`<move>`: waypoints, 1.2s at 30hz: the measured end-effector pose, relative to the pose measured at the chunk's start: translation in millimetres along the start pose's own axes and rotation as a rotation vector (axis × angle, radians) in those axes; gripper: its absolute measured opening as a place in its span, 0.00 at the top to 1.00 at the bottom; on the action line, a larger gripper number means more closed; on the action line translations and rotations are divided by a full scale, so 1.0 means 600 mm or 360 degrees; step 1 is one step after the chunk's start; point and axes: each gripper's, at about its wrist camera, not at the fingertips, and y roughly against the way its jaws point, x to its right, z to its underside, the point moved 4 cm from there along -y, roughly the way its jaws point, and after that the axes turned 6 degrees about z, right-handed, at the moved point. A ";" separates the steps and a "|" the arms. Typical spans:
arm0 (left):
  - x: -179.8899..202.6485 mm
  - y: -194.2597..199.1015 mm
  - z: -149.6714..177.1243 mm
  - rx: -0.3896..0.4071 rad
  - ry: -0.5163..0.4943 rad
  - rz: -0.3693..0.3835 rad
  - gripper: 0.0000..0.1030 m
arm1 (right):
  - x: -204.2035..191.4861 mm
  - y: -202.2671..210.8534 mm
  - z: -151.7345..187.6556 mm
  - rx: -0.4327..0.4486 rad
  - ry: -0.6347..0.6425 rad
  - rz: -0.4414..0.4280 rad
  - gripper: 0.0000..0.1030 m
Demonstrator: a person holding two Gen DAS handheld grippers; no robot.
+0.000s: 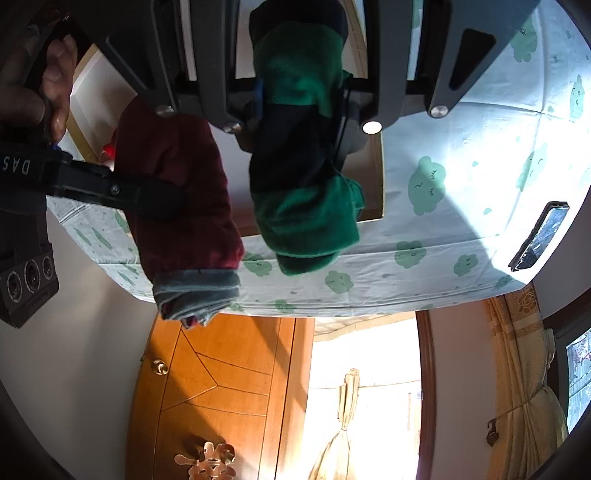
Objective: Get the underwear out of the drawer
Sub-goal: 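Lower both socks into the tray beside the red sock and open both tools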
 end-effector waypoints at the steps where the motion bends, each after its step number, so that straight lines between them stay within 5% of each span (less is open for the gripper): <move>1: 0.000 -0.004 -0.001 -0.0013 0.0000 -0.0001 0.75 | 0.000 -0.005 -0.004 -0.0006 -0.0006 0.0008 0.69; 22: -0.017 -0.061 -0.008 -0.0175 0.0044 -0.0036 0.74 | 0.030 -0.058 -0.012 -0.0086 -0.0065 0.0154 0.69; 29: -0.019 -0.059 -0.008 -0.0164 0.0032 -0.0088 0.63 | 0.035 -0.056 -0.014 -0.0058 -0.0098 0.0178 0.66; 36: -0.025 -0.049 -0.005 -0.0119 0.0035 -0.0101 0.51 | 0.029 -0.046 -0.020 -0.0006 -0.0053 0.0245 0.44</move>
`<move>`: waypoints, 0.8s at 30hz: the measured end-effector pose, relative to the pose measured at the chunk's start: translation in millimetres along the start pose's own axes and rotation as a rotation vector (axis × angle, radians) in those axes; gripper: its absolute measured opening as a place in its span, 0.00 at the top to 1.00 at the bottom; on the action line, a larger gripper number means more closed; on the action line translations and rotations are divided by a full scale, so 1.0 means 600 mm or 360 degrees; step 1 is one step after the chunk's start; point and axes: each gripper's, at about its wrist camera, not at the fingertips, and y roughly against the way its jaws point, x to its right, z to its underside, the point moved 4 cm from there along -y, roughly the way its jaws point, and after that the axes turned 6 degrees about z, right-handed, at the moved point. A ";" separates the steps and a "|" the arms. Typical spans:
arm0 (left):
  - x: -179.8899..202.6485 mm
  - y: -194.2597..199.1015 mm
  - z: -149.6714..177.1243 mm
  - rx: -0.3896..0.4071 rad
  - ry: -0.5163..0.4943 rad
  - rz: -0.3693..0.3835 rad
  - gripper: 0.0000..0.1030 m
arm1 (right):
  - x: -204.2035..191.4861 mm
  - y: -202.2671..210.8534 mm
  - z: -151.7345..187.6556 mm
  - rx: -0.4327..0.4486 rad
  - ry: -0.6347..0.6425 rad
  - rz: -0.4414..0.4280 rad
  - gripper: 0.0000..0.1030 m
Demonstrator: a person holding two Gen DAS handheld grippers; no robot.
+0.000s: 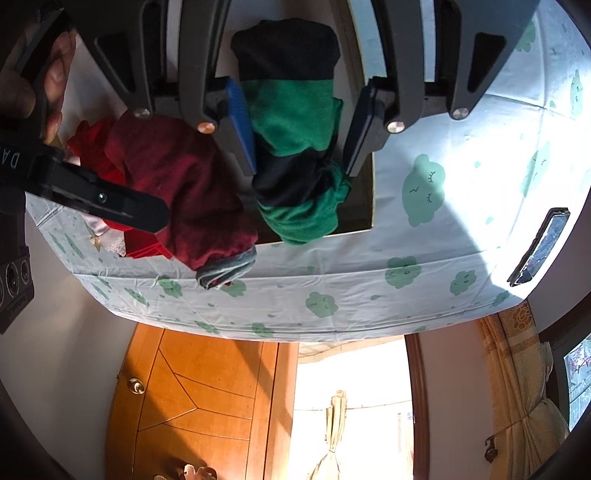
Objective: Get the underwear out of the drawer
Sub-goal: 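Lower both socks into the tray beside the red sock and open both tools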
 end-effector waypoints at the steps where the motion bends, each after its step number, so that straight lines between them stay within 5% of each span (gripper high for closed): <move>1: 0.000 0.003 0.001 0.0014 0.0003 0.0005 0.49 | 0.000 0.003 0.000 0.0005 0.0006 0.0009 0.44; 15: 0.020 0.045 0.015 0.0181 -0.0007 0.0033 0.40 | 0.005 0.052 0.020 0.0064 0.0061 0.0004 0.40; 24: 0.064 0.123 0.046 0.0353 -0.0126 0.0096 0.38 | -0.021 0.153 0.052 0.0186 0.0210 -0.0097 0.40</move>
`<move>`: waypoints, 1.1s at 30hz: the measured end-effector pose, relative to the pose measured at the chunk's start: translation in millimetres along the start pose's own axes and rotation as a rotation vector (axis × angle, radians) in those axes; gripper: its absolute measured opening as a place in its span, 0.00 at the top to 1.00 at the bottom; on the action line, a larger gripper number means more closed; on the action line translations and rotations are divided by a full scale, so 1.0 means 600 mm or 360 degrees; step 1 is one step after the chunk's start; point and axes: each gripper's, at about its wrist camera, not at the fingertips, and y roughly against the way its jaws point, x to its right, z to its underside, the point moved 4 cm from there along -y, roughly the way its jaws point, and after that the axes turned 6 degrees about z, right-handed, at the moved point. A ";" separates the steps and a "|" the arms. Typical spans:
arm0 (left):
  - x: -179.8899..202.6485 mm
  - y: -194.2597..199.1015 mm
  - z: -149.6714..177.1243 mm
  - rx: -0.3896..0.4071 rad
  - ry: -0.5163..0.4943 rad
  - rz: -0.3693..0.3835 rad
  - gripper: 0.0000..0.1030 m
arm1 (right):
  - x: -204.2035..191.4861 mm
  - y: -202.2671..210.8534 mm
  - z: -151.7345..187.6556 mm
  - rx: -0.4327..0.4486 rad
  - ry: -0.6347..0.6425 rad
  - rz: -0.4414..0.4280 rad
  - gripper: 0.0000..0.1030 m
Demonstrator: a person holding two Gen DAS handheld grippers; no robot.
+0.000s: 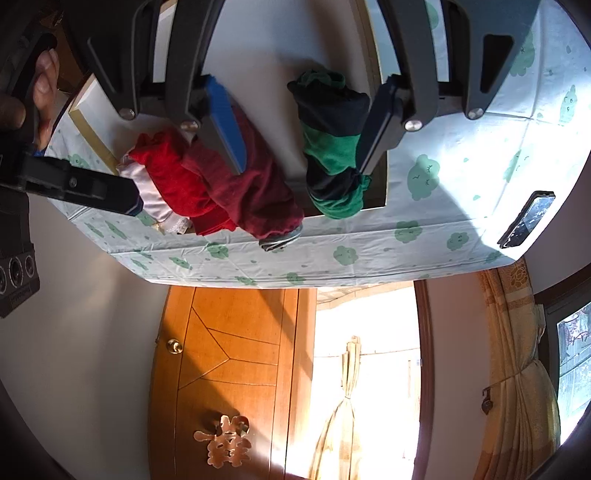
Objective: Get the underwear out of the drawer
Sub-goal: 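Lower both socks into the tray beside the red sock and open both tools, then move both open tools back down into the open drawer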
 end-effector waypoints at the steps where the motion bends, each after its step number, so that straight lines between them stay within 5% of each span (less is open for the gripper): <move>1: 0.006 0.008 0.002 0.0008 -0.0010 0.0021 0.37 | -0.003 0.012 0.003 0.0013 0.0010 -0.0016 0.39; 20: 0.095 0.141 0.133 0.0062 -0.0090 0.0219 0.32 | -0.029 0.145 0.142 0.0014 0.0286 -0.0121 0.36; 33: 0.108 0.152 0.267 -0.0111 -0.0116 0.0195 0.32 | -0.013 0.185 0.273 -0.0142 0.0448 -0.0103 0.36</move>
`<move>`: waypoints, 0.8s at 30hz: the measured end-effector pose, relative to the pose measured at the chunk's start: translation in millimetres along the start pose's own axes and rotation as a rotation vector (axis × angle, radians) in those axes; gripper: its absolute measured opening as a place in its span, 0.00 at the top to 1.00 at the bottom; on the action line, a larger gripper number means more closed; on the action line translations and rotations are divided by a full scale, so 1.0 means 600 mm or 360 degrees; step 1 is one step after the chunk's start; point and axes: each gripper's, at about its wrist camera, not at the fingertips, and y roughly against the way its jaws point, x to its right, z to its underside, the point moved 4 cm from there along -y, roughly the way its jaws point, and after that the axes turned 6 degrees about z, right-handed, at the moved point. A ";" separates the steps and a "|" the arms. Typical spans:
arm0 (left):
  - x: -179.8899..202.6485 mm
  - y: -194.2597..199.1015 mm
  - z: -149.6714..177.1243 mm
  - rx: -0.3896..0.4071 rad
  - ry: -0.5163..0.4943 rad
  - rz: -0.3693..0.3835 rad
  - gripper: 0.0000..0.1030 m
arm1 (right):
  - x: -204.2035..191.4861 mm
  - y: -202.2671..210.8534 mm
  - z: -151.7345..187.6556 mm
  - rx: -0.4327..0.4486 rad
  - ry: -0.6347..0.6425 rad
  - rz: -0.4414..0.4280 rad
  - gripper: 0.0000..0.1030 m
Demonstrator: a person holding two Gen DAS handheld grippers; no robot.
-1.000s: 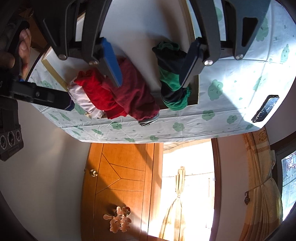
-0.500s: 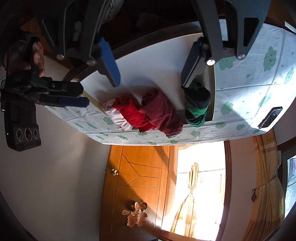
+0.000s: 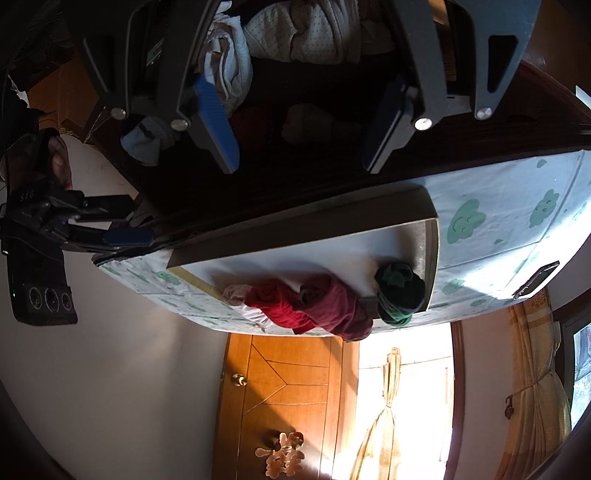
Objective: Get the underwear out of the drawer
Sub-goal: 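Move both open tools back down into the open drawer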
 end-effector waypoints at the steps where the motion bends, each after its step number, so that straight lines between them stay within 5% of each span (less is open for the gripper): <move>1: 0.001 -0.001 0.008 -0.0017 -0.0015 -0.0011 0.32 | -0.002 0.002 0.007 -0.0010 0.0021 0.0004 0.36; 11: 0.003 -0.012 0.075 -0.0169 -0.0042 -0.0032 0.30 | -0.016 -0.022 0.080 -0.0201 0.0333 0.0014 0.36; 24: -0.020 -0.023 0.116 -0.0258 0.0051 -0.0035 0.30 | -0.044 -0.093 0.107 -0.0466 0.0687 -0.0031 0.36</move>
